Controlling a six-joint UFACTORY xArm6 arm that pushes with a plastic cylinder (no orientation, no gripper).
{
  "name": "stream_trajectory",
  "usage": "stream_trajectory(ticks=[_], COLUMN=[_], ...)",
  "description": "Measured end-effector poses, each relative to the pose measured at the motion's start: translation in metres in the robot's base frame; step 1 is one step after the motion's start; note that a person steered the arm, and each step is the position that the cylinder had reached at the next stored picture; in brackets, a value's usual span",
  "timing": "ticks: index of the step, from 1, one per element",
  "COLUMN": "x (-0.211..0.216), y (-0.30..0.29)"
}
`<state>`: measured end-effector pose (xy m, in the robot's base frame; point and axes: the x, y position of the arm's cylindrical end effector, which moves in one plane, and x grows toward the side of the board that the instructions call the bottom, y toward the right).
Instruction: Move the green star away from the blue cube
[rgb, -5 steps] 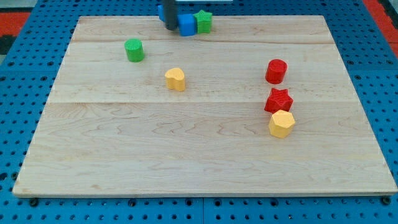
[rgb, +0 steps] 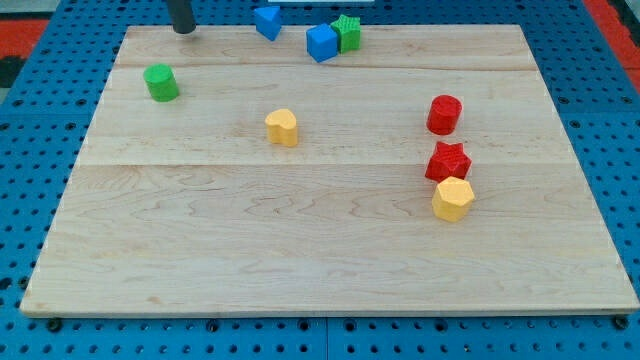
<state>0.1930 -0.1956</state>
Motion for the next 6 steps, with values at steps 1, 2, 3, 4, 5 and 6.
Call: stream_trajectory(ticks=[1,2,3,4,5,6], x=[-0.001,0.0,0.003,0.026,0.083,0.122], y=[0.043,0.129,0.203,0.271,0.284,0.259])
